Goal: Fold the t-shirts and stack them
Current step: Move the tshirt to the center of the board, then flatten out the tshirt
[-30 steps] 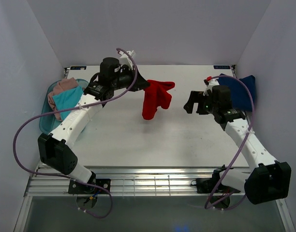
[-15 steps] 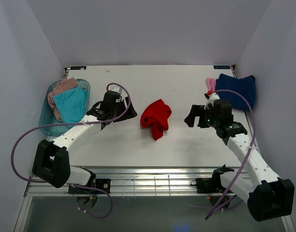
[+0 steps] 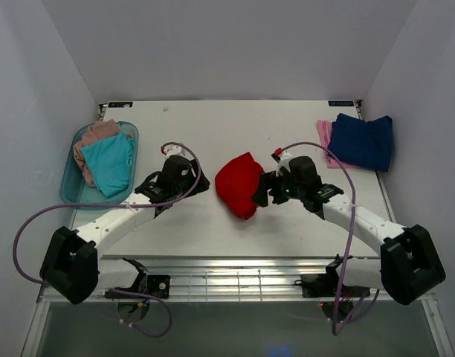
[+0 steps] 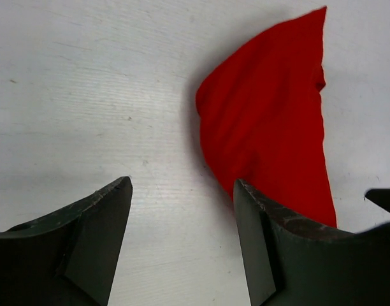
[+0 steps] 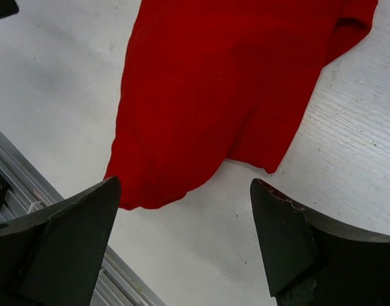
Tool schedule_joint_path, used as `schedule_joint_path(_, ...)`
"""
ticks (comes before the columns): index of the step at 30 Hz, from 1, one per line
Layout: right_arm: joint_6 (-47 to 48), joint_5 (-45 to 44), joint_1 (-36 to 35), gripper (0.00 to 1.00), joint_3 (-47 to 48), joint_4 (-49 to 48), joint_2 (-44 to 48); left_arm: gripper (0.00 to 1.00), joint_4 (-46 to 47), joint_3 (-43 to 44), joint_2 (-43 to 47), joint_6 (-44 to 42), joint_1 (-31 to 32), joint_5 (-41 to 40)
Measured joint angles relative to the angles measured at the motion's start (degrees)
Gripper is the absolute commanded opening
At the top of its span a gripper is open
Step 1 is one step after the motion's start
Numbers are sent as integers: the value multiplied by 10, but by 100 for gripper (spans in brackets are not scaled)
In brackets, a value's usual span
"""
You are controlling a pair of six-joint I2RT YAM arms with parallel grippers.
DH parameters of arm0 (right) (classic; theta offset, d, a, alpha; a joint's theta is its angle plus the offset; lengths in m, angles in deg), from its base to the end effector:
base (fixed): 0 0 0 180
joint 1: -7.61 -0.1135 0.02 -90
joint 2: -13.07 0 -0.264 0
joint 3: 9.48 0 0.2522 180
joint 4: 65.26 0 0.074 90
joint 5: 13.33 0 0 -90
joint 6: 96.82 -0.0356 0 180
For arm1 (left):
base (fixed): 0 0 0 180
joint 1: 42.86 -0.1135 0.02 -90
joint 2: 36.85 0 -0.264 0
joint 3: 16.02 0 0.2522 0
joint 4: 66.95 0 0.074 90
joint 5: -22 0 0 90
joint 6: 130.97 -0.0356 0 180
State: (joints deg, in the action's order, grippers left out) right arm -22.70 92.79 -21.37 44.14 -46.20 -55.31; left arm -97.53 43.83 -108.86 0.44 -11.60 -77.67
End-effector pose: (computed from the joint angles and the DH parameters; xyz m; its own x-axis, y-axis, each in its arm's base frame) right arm 0.2196 0.1329 0.2345 -0.6509 -0.0600 -0.7568 -0.5086 0.7746 0.3760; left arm 0.2297 -0.1325 0.2374 -0.7037 -0.3356 -0.6262 -0.0792 0.9130 -0.4003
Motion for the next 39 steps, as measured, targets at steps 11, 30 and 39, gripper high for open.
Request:
schedule_joint_path(11, -23, -40, -25, 8, 3, -85, -200, 74, 57, -19, -44, 12, 84, 16)
schedule_joint_path(30, 44, -165, -137, 8, 489, 195, -191, 72, 75, 0, -128, 20, 140, -18)
schedule_joint_path(39, 47, -203, -156, 8, 529, 225, -137, 71, 91, 6, -101, 38, 201, -84)
